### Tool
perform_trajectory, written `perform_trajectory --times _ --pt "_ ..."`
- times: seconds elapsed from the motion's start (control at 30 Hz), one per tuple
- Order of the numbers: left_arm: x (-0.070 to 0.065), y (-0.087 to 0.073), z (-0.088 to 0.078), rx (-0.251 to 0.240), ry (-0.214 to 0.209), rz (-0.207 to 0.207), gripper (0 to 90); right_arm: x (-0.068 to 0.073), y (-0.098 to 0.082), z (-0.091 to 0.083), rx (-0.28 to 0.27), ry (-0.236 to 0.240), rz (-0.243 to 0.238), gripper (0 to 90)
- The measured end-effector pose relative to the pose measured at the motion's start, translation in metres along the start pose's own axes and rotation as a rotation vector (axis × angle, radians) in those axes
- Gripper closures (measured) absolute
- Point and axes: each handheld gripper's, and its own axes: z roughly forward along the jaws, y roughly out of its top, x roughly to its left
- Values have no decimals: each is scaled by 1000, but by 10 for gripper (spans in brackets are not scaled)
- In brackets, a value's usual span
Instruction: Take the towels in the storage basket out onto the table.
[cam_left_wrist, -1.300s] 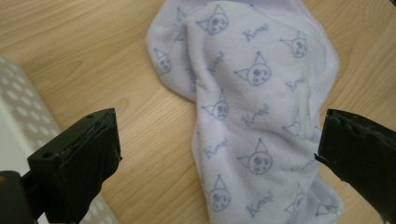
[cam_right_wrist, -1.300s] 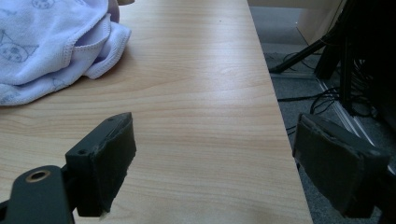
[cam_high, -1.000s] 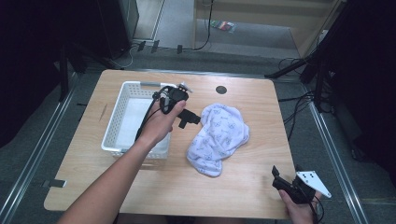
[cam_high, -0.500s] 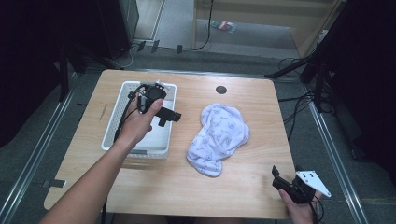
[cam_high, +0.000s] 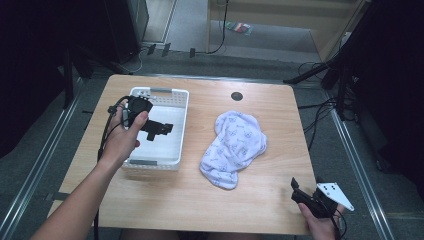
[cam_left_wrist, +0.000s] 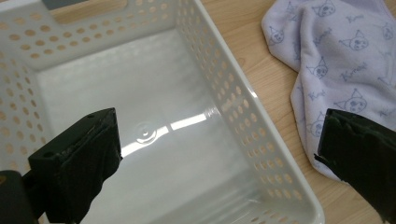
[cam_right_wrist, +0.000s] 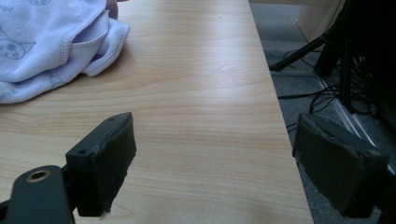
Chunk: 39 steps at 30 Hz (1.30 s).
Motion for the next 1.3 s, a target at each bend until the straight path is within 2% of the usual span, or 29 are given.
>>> perform_trajectory --times 0.23,0.43,0.63,0.73,0.8,0.9,1.2,1.3 --pt "16 -21 -20 -39 8 -23 1 0 0 0 0 -1 2 138" --pt "31 -43 -27 -63 56 -44 1 0 0 0 0 -3 2 139" --pt "46 -71 -32 -74 82 -75 1 0 0 0 3 -5 2 140" --pt "49 -83 -34 -79 81 -84 1 0 0 0 4 -6 2 140" --pt "51 -91 -35 -87 99 -90 1 0 0 0 4 -7 1 140" --pt "58 -103 -37 -97 103 -106 1 0 0 1 6 -9 0 141" --pt "71 -132 -41 -108 119 -139 1 0 0 1 10 -13 1 143" --pt "76 -143 -43 -111 136 -152 1 1 0 1 12 -14 3 143"
